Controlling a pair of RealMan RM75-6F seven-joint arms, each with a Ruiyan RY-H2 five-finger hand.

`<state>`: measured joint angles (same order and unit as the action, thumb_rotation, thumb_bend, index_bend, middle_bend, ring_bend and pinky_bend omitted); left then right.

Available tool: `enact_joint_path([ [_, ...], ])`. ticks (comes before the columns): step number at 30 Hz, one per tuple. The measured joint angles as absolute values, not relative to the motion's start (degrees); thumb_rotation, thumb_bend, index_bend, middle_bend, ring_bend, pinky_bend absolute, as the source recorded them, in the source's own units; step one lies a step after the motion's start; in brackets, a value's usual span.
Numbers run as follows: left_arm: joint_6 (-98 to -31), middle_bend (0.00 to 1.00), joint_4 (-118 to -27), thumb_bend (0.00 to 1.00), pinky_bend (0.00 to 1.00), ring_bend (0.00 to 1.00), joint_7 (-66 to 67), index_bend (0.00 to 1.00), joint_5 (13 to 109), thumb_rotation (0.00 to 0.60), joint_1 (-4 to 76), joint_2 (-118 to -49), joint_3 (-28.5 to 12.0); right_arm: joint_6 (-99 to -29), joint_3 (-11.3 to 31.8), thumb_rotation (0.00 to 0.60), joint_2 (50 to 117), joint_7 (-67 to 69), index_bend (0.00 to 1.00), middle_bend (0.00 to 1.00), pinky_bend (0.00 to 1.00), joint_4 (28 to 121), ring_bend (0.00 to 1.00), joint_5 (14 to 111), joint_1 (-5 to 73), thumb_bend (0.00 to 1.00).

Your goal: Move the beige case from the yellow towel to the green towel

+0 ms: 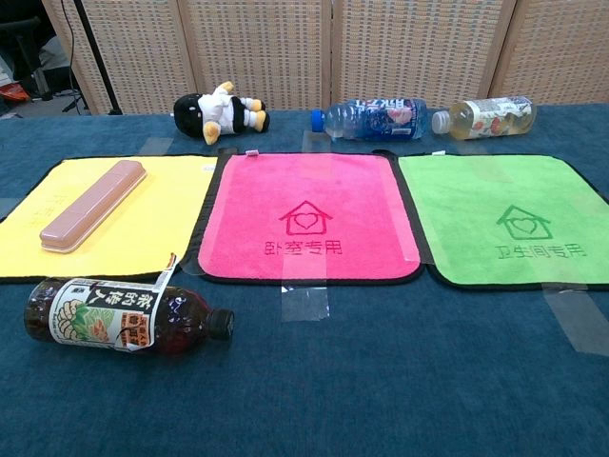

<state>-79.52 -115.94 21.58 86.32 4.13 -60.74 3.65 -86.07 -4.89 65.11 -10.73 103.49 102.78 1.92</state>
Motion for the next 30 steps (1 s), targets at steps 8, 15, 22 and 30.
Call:
enact_joint_path([
  [8,-73.43,0.00,-119.82,0.26,0.02,0.00,8.04,0.00,76.62,0.600,6.69,-58.99,0.41,-85.20,-4.86,0.600,65.64,-11.71,0.07,0.00,0.00,103.37,0.00,102.32,2.09,0.34],
  [15,-57.16,0.00,-121.71,0.60,0.02,0.00,-16.53,0.00,63.52,0.600,12.80,-53.05,-6.19,-84.56,-4.72,0.600,66.00,-12.06,0.07,0.00,0.00,103.13,0.00,101.63,2.27,0.34],
  [22,-43.82,0.00,-116.49,0.60,0.02,0.00,-30.00,0.00,44.71,0.600,21.40,-51.14,-13.18,-82.72,-4.19,0.600,66.76,-12.50,0.07,0.00,0.00,102.36,0.00,99.52,2.88,0.34],
  [30,-35.38,0.00,-103.61,0.59,0.02,0.00,-31.08,0.00,23.29,0.600,34.49,-53.59,-15.63,-81.51,-3.70,0.600,67.67,-13.24,0.07,0.00,0.00,101.51,0.00,97.97,3.42,0.34],
])
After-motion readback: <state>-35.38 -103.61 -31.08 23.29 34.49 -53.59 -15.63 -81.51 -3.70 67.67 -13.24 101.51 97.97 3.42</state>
